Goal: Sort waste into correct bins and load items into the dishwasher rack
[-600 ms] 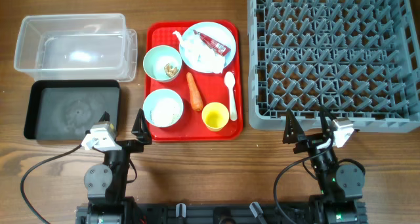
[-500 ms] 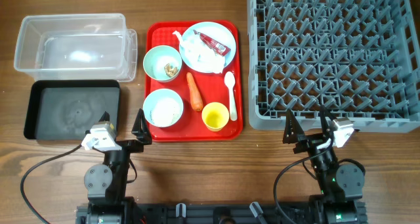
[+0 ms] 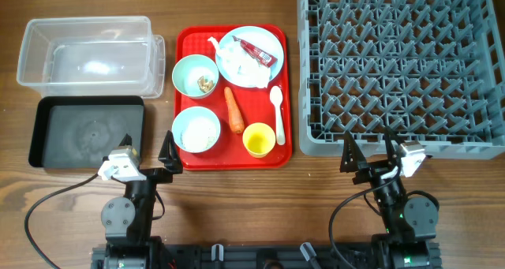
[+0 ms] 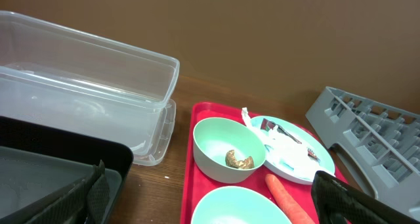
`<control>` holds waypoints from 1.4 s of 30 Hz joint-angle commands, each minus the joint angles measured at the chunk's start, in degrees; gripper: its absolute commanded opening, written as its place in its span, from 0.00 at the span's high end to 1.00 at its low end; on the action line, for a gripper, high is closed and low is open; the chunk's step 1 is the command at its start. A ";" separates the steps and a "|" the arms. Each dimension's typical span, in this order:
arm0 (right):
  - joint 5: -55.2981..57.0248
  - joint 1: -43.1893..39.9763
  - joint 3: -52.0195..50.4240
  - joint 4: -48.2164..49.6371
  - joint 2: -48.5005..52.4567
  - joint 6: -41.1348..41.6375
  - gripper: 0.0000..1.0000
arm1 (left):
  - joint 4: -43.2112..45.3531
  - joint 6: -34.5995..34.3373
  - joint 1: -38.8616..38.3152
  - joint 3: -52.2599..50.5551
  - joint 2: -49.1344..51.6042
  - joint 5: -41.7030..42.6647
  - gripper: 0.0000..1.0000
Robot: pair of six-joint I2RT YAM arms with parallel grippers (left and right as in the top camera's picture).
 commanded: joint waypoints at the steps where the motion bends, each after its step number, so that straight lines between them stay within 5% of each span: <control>1: 0.39 -0.17 -0.07 0.24 -0.31 0.39 0.00 | -0.17 1.16 0.42 -0.35 -0.44 0.48 0.00; 13: -0.13 -0.17 -0.07 0.28 -0.24 0.90 0.00 | 0.57 1.11 0.42 -0.35 -0.44 0.52 0.00; 17: 0.87 -0.17 -0.07 0.22 -0.24 7.91 0.00 | 12.90 -0.20 0.42 0.17 -0.42 10.64 0.00; 21: 2.54 -0.17 0.00 8.09 -0.24 15.26 0.00 | 4.92 -0.07 0.44 8.39 2.89 12.33 0.00; 24: 2.89 -0.17 1.55 18.03 -0.24 16.28 0.00 | -2.27 0.07 0.42 17.75 12.13 11.89 0.00; 30: 2.27 -0.17 16.31 13.11 4.02 9.03 0.00 | -14.08 1.84 0.35 44.39 39.45 14.01 0.00; 35: -2.97 -0.17 40.19 -2.89 19.98 0.20 0.00 | -33.27 12.37 -6.38 78.88 67.43 10.54 0.00; 42: -3.78 -0.17 71.91 -39.32 48.46 -6.32 0.00 | -57.11 10.08 -16.26 113.83 100.63 4.31 0.00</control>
